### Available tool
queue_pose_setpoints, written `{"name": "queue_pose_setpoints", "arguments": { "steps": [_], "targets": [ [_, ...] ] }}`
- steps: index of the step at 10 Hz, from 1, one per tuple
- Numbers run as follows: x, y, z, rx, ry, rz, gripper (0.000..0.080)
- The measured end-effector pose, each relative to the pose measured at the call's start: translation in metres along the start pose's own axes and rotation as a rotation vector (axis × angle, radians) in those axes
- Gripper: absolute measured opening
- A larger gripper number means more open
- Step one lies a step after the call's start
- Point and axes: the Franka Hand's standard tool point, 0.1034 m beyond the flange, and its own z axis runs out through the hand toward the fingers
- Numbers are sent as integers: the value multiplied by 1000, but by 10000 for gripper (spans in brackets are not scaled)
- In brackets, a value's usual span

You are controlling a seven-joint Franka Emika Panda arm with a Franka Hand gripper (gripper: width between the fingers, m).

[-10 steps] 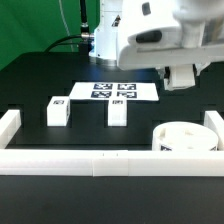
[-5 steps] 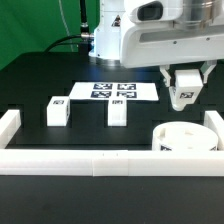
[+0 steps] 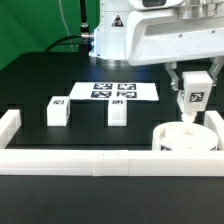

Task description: Assemble stool

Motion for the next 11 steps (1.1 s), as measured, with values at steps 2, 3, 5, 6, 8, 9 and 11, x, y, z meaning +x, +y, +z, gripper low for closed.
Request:
{"name": "queue_pose_setpoints", "arguments": {
  "steps": [2,3,5,6,8,9,11],
  "targets": [
    [7,-3,-1,4,7,-19,337],
    [7,-3,0,4,6,-19,337],
    [9,-5,2,4,5,-31,337],
    [17,-11,6,9,11,-55,337],
    [29,-15,7,13,24,-72,337],
    [28,-15,9,14,22,-72,337],
    [28,-13,13,12,20,-81,337]
  ]
}}
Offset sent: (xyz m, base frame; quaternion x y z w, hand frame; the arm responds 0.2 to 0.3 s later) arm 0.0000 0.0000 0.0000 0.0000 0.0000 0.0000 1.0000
